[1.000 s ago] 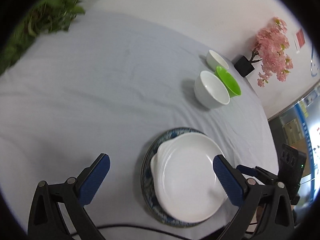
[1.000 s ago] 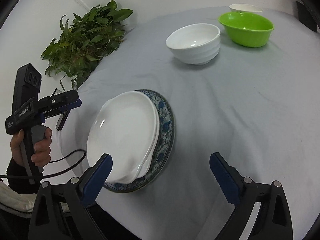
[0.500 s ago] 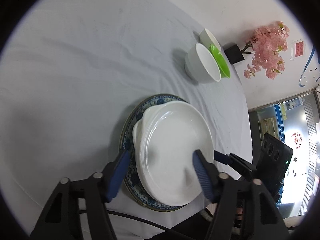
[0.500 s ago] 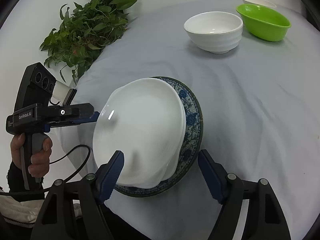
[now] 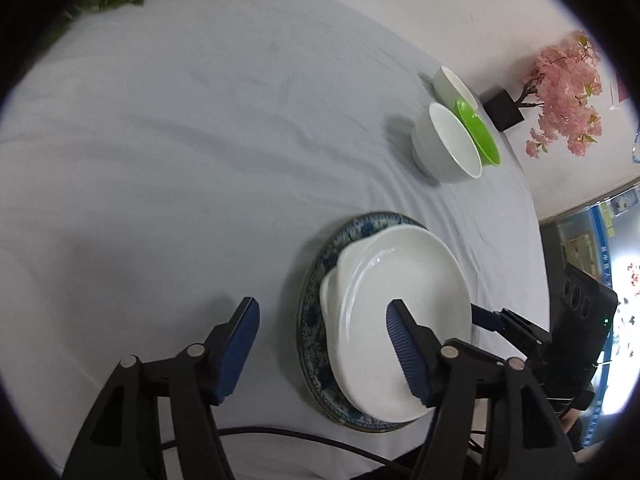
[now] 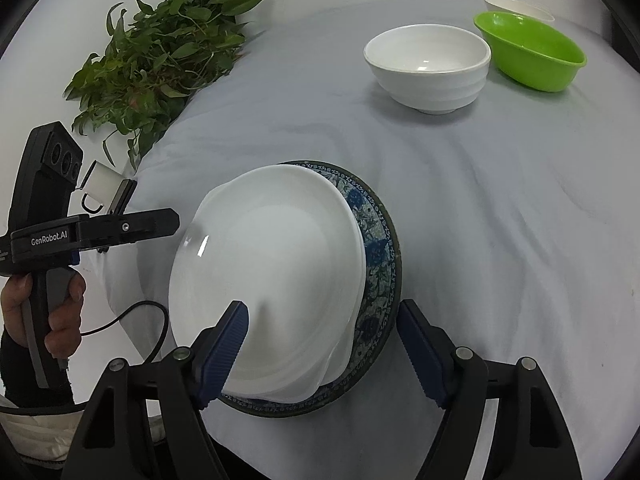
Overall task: Organize plates and bowls
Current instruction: 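Push the dish stack edges with both tools to align it, then move both tools toward the green bowl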
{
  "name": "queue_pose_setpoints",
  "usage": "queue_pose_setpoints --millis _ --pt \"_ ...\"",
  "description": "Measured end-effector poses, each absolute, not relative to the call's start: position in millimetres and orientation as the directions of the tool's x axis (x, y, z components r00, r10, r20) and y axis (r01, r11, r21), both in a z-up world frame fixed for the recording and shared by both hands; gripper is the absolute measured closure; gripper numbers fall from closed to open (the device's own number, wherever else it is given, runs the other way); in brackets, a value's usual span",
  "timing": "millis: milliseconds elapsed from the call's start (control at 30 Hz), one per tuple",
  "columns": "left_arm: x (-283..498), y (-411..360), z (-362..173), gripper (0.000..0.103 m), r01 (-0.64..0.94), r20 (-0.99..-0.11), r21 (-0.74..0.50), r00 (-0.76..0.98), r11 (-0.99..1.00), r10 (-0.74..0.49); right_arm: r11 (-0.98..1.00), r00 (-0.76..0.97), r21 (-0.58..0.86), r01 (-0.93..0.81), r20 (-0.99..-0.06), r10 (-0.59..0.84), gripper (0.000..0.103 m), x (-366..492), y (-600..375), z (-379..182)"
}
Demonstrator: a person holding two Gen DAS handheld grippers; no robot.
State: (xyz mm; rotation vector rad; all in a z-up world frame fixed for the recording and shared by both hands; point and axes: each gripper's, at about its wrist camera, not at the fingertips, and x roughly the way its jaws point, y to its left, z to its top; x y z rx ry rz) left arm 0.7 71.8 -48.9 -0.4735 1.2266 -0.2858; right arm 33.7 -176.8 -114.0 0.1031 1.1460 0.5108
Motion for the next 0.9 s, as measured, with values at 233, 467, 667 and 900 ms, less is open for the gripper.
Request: queue_pose_setpoints --millis 233,467,667,900 --pt "5.8 60.9 -65.3 0.043 -0.038 -0.810 -0.555 0.253 0.831 -0.529 0.883 0.299 0.334 -0.331 -0.850 0.434 0.025 36.0 -176.1 -113.9" --pt "17.2 67.1 -63.3 0.043 -0.057 -0.833 -0.513 0.274 0.856 -0.481 0.889 0.302 0.306 -0.342 -0.859 0.412 0.019 42.0 -161.5 -113.6" --pt "34.4 79.0 -60.5 0.043 -0.072 -0.858 -0.457 0.300 0.887 -0.417 0.888 0.309 0.296 -0.353 -0.858 0.409 0.018 60.9 -141.2 -113.3" --pt "46.5 84.8 -15.7 0.036 -0.058 -0.818 -0.360 0.500 0.931 -0.285 0.877 0.338 0.344 -0.334 -0.825 0.453 0.019 75.6 -154.3 -105.2"
